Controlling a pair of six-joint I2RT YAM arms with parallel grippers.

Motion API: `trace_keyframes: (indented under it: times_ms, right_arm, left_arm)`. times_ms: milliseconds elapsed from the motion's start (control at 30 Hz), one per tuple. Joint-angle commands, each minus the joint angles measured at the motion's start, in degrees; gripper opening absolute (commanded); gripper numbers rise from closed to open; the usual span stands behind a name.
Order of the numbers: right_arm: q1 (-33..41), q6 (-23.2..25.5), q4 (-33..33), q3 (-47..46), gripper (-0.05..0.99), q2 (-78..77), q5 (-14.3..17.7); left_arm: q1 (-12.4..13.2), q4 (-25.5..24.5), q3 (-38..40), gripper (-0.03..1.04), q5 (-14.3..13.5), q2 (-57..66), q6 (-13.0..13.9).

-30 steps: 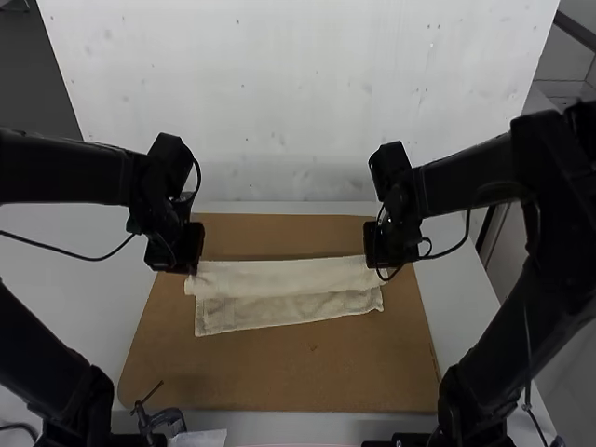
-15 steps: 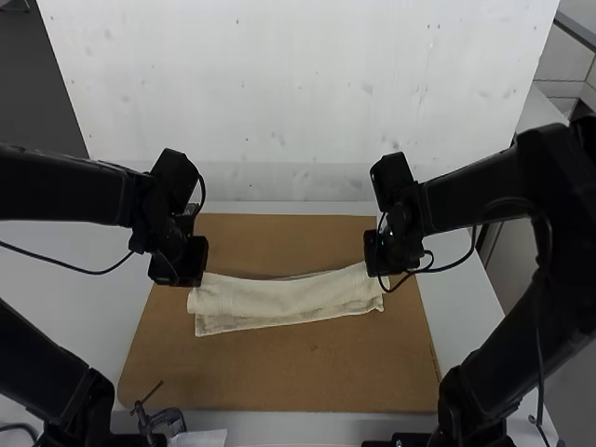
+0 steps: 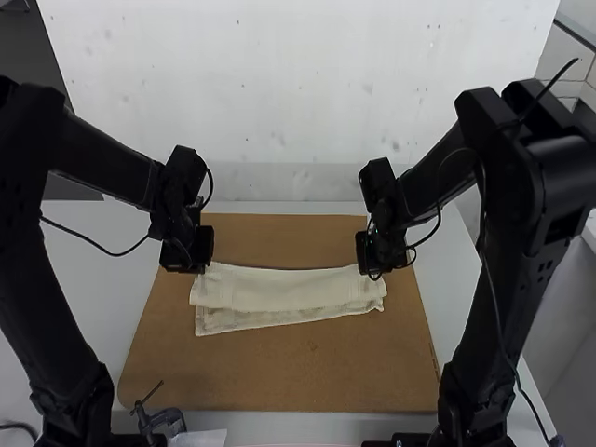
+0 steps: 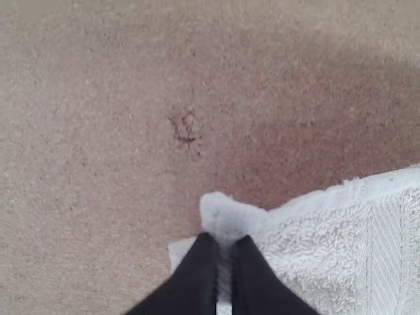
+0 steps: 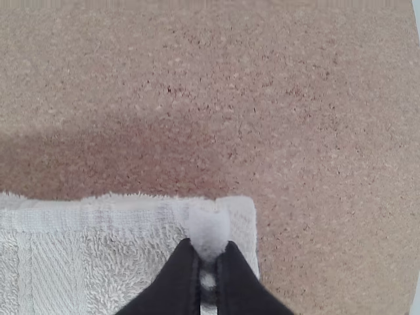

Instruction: Fold the towel.

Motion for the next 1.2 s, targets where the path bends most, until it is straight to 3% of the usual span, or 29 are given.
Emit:
trace_keyframes:
  times_ms: [0, 167, 233, 1000, 1033, 1067, 1133, 1167]
  right_arm:
    - [-1.07, -0.02, 0.54, 2.92, 0.02, 2.06, 1.32]
    - [-0.98, 0.15, 0.98, 3.09, 0.02, 3.29, 1.23]
    - [-1.07, 0.15, 0.36, 2.92, 0.08, 3.29, 1.06]
    - [-0.81, 0.59, -2.54, 0.28, 0.08, 2.76, 1.41]
    - [-1.07, 0.77, -2.18, 0.19, 0.18, 2.50, 1.23]
    - [-1.33, 1.03, -2.10, 0.19, 0.35, 2.24, 1.06]
    - [-2.21, 1.12, -2.18, 0.46, 0.70, 0.83, 0.27]
    - [-2.57, 1.29, -2.54, 0.63, 0.80, -0.23, -0.35]
  left_arm:
    - [0.38, 1.06, 1.99, 0.02, -0.34, 1.51, 0.06]
    - [0.03, 1.06, 1.63, 0.02, -0.25, 3.79, -0.03]
    - [-0.06, 0.89, 1.63, 0.02, -0.16, 4.14, 0.06]
    - [-2.52, -2.98, -3.29, 0.05, 1.69, -1.40, -1.26]
    - [-2.52, -2.98, -3.46, 0.05, 1.69, -1.57, -1.26]
    - [-2.26, -2.98, -3.46, 0.11, 1.95, -2.01, -1.35]
    - [-1.29, -2.98, -3.38, 0.29, 3.27, -3.59, -1.26]
    - [-1.03, -2.98, -3.38, 0.39, 3.53, -4.82, -1.17]
